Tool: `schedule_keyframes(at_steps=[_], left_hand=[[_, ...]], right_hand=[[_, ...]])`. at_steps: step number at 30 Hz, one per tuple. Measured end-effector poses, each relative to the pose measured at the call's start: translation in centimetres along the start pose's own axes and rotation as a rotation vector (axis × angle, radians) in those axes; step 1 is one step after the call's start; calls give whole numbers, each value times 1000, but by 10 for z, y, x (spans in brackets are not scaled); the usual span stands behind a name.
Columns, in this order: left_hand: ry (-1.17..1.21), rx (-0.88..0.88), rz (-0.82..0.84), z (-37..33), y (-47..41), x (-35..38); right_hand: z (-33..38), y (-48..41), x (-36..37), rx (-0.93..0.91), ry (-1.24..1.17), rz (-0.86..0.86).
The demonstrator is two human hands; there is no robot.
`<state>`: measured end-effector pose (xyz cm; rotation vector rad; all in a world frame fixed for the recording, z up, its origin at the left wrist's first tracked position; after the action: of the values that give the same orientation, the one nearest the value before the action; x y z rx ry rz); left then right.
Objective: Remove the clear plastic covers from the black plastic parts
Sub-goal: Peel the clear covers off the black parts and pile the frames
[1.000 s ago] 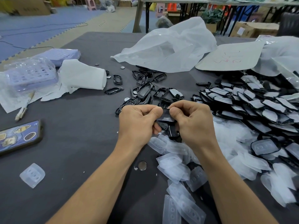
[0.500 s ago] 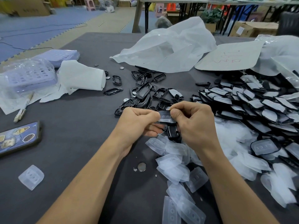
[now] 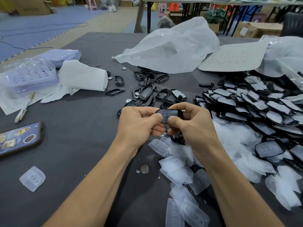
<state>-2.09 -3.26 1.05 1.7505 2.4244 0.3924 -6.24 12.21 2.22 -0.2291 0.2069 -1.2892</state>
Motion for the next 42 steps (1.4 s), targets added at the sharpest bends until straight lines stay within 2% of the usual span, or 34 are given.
schedule_keyframes(at_steps=[4,12,18,24,27,32,38,42], left_hand=[[18,40,3,-3,0,1],[44,86,6,-6,2,0],[24,82,-15,-3,0,0],[46,59,-9,-1,-2,2],[58,47,-16,1,-2,0],[50,29,-19,2,-1,1],[5,-7,51,3,3,7],[113,-53,-16,3,2,1]], right_hand=[[-1,-1,-2,45,-149,-30],[-1,-1,-1,84,-228,49],[6,0,-2,-28,-68,19],[2,-1,-9,66,-149,-50],[10,-3,-22,-57,113,-100],[28,1,-5,-296,582,120],[32,3,-8,-360,673,67],[32,0,-23,-338,733,41]])
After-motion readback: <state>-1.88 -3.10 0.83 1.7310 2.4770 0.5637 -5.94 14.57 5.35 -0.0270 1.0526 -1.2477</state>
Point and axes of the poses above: each hand's wrist, its own y-axis away from the middle knuckle, its own x-axis out of the palm, z = x × y, the point moved 7 cm from there along -y, towards the middle knuckle, and after that the axes turned 14 degrees about -x, right-handed, at the moved point
